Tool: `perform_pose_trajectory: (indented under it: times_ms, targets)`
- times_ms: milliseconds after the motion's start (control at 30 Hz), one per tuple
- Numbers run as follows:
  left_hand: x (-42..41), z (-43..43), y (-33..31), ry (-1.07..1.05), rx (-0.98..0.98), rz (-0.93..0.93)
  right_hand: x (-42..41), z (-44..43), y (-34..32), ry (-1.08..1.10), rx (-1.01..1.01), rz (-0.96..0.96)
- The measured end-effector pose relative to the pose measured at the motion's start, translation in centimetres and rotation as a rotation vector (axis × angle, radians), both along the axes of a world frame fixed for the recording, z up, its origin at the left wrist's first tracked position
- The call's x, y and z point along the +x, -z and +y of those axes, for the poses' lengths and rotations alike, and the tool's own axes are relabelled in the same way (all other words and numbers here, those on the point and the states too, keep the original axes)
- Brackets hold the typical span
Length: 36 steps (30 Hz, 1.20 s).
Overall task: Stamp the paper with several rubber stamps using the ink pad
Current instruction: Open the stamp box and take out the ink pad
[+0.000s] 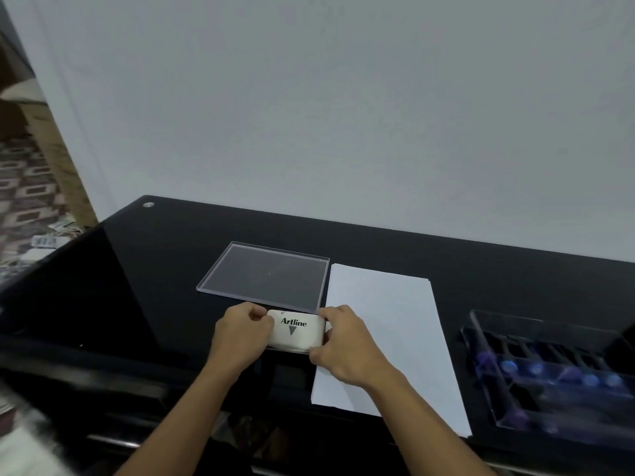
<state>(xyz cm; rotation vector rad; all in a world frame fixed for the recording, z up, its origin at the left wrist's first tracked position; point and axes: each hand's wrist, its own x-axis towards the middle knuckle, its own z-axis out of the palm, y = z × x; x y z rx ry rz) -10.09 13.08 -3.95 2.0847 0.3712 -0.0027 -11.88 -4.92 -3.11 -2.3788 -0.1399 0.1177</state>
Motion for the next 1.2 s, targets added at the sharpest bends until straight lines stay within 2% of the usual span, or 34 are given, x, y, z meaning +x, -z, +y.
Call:
perform_pose_trajectory:
  times_ms: [133,400,633,867,1200]
  targets:
    - [0.6,0.2,0.0,0.014,0.049,-0.004,0.7,0.5,0.3,-0.008,-0.091,-0.034]
    - [0.7,1.1,0.1,0.112,0.112,-0.042,1.5,0.8,0.9,-0.019,-0.127,-0.022]
    - [0.5,1.9,0.4,0.150,0.083,-0.076,1.9,0.4,0.8,-0.022,-0.084,-0.021]
    - [0.7,2.3,0.3,0.128,0.069,-0.082,2.0,-0.3,0.8,-0.087,-0.190,-0.106]
    - [1.0,2.5,0.0,0.047,-0.065,-0.051,3.5,-1.1,-0.4,0.008,-0.028,-0.047]
